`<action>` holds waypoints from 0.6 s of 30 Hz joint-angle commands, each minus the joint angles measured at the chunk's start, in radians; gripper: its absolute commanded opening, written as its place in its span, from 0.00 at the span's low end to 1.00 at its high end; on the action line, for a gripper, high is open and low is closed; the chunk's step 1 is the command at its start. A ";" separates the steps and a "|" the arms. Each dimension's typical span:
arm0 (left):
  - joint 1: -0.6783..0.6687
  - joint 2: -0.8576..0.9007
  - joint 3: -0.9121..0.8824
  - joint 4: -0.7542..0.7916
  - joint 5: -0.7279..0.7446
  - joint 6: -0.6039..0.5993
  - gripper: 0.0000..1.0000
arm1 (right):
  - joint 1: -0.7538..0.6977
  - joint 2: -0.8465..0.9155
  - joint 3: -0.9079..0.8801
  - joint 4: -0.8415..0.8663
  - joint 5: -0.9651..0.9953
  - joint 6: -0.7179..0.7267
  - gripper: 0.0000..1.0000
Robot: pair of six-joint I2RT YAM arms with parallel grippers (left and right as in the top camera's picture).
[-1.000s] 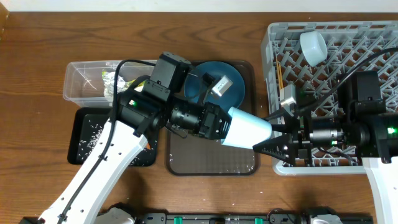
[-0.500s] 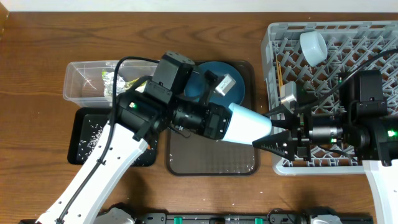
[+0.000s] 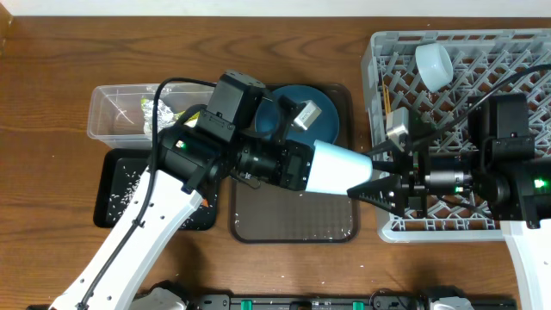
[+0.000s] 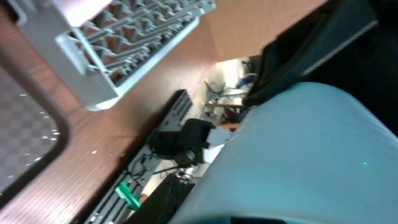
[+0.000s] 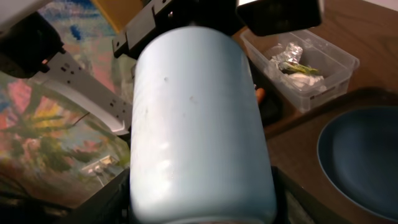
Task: Sort waste into correct bins and load items into the dishwasher rack
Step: 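Close the right gripper on the light-blue cup base, open the left, then carry the light-blue cup with the right gripper to the dish rack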
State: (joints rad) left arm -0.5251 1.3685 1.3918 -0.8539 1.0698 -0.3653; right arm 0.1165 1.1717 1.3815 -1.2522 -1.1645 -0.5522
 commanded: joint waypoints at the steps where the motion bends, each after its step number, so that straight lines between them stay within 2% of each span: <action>1: -0.006 -0.003 -0.034 -0.035 -0.122 0.031 0.29 | -0.019 0.005 0.029 0.037 -0.043 0.058 0.47; 7: 0.065 -0.003 -0.034 -0.035 -0.121 0.027 0.31 | -0.019 0.005 0.029 0.029 0.007 0.077 0.47; 14: 0.143 -0.003 -0.034 -0.035 -0.122 0.021 0.38 | -0.019 0.005 0.029 0.027 0.020 0.081 0.46; 18: 0.186 -0.003 -0.034 -0.035 -0.122 0.021 0.42 | -0.019 0.005 0.029 0.024 0.130 0.149 0.45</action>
State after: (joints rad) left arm -0.3672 1.3678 1.3655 -0.8875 0.9573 -0.3611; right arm 0.1120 1.1744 1.3884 -1.2274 -1.1007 -0.4637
